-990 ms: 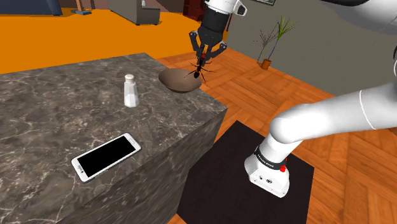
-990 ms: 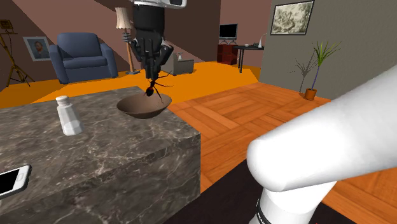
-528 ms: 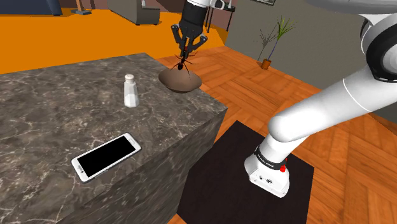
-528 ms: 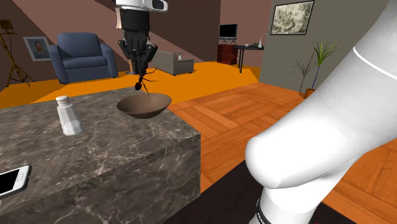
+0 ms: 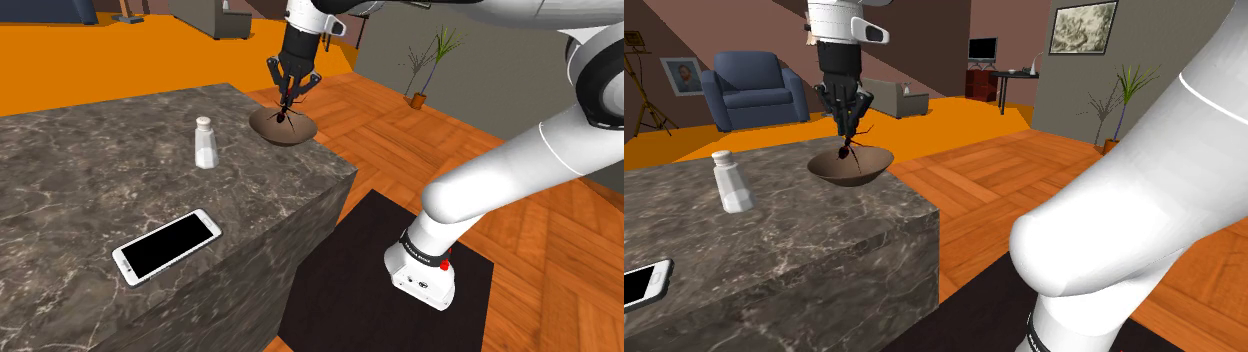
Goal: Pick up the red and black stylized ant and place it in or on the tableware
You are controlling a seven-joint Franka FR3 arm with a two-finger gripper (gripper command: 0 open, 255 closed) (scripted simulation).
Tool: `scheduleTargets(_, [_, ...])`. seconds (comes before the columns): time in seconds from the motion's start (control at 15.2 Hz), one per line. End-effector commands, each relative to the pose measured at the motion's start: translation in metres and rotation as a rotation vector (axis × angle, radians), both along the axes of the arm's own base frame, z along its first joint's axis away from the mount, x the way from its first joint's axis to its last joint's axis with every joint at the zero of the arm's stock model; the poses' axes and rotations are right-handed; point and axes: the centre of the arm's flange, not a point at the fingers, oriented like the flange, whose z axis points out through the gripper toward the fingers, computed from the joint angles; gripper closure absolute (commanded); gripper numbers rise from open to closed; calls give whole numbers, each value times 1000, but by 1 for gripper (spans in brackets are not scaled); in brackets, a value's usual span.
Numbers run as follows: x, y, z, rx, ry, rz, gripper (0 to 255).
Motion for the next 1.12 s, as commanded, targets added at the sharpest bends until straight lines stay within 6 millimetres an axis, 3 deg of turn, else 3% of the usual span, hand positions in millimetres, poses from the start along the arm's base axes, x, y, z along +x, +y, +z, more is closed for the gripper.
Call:
scheduleTargets(0.0, [0, 1, -10, 0, 0, 0, 255])
scheduleTargets(0.33, [0, 1, -35, 0, 0, 0, 255])
scheduleTargets(0.4, [-1, 1, -30, 0, 0, 0, 255])
scheduleTargets(0.46, [-1, 1, -30, 0, 0, 0, 0])
scheduleTargets(0.79, [4, -64, -4, 63, -61, -134, 0])
scheduleTargets(1.06, [7, -62, -25, 63, -61, -134, 0])
